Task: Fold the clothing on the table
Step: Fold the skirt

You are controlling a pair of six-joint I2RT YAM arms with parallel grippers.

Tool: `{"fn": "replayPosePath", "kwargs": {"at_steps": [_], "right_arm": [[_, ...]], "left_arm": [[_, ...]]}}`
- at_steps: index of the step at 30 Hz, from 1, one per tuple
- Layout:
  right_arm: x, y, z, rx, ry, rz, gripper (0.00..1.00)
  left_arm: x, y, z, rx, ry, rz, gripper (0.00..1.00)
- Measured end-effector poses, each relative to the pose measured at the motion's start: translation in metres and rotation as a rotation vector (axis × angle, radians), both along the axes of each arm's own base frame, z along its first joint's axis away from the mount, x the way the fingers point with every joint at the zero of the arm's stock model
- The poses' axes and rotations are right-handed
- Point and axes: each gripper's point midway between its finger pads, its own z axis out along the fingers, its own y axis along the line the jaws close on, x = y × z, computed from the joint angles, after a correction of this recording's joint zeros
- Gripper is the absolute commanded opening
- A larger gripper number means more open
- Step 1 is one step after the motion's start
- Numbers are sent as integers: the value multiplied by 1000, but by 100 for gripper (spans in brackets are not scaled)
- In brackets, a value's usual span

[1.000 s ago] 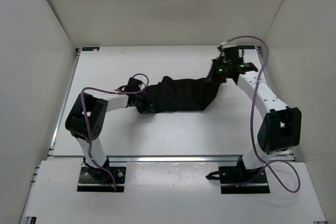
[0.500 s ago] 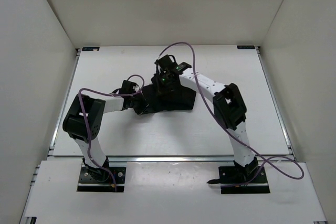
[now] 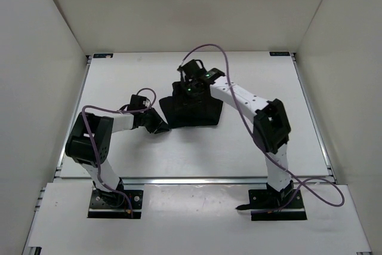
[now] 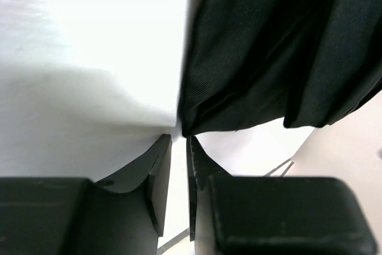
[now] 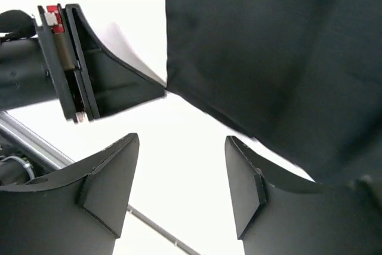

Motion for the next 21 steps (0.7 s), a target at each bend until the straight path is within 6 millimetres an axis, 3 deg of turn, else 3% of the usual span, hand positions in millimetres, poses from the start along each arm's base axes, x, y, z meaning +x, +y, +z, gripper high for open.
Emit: {"fn": "replayPosePath", "kwargs": {"at_steps": [3, 8, 12, 15, 17, 19, 21], "right_arm": [[4, -30, 25, 28, -34, -54, 57], [15, -74, 54, 37, -88, -151, 68], [10, -112, 60, 33, -93, -212, 76], [10, -152, 59, -40, -92, -267, 75], [25, -178, 65, -171, -127, -294, 99], [49, -183, 78, -255, -227, -286, 99], [56, -185, 77, -297, -276, -269, 89]], "left_arm": [[-1, 2, 4, -11, -2, 15, 30], [-12, 6, 14, -56, 5, 41, 36], [-10, 19, 36, -54, -41, 55, 37], [-5, 36, 53, -27, -87, 73, 38], [1, 47, 59, 18, -102, 76, 38], [5, 49, 64, 51, -119, 60, 38], [5, 49, 64, 68, -129, 42, 38]]}}
